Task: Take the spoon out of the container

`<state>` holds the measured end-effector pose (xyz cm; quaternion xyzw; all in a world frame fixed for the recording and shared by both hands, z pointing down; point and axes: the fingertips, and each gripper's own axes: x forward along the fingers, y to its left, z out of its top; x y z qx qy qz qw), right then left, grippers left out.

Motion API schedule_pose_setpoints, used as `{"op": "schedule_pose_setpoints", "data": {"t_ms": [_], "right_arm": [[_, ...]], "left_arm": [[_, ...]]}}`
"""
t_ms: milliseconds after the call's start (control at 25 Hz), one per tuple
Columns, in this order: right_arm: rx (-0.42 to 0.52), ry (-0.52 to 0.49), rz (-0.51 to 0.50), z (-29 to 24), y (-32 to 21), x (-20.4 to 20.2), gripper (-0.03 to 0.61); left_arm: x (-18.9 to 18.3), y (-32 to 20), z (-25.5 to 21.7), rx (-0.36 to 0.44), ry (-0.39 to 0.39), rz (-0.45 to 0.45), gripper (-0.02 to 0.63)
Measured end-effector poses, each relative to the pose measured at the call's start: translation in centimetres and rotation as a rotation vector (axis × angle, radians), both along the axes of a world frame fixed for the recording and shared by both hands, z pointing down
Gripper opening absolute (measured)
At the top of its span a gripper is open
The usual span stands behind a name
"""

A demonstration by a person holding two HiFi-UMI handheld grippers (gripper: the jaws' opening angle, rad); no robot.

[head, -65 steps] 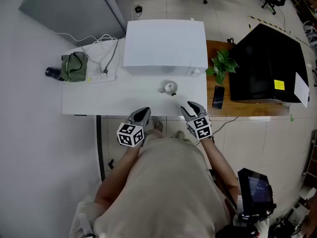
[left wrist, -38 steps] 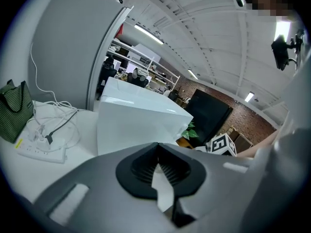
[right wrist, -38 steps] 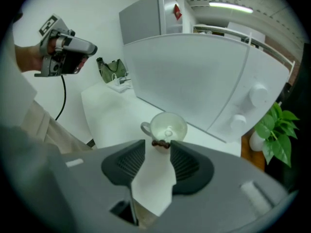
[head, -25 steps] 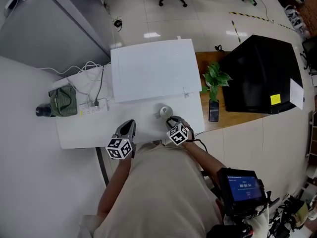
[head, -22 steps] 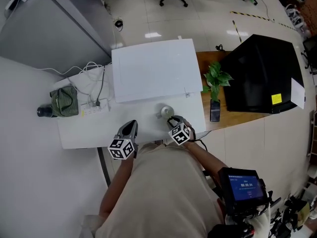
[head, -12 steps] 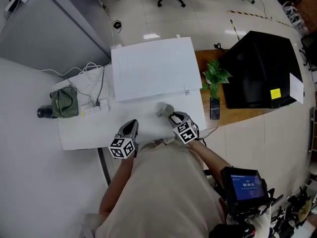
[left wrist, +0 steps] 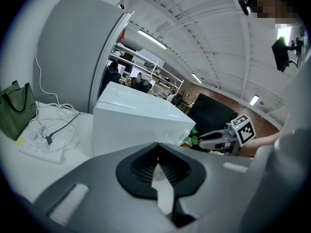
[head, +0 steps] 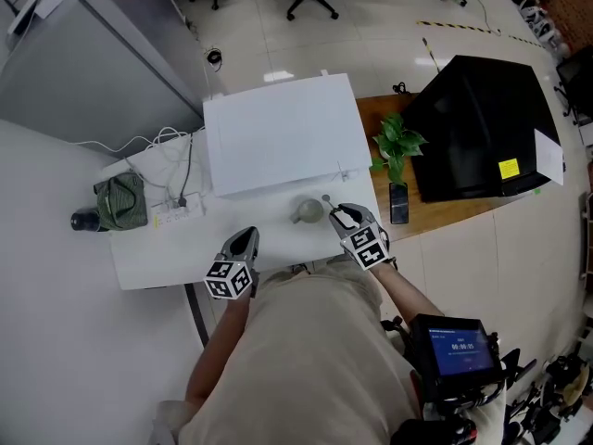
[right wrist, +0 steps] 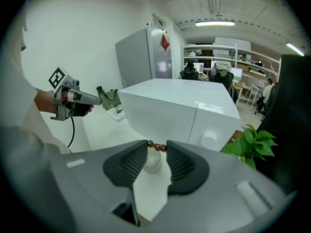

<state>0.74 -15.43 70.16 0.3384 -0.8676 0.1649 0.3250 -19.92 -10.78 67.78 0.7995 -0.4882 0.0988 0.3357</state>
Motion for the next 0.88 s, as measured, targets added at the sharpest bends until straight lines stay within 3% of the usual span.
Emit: {"op": "schedule_pose_setpoints", "data": {"t_ms": [480, 880], "right_arm": [[-0.08, 0.093, 0.024, 8.8, -2.1, 2.0, 0.124], [-0.113, 0.128, 0.007, 12.1, -0.7, 3.5, 0.124]], "left_arm": [[0.4, 0.4, -0.1, -0.01, -0.018, -0.006, 0.0], [-0.6, 1.1, -0.1, -0.013, -0.027, -0.042, 0.0]]}}
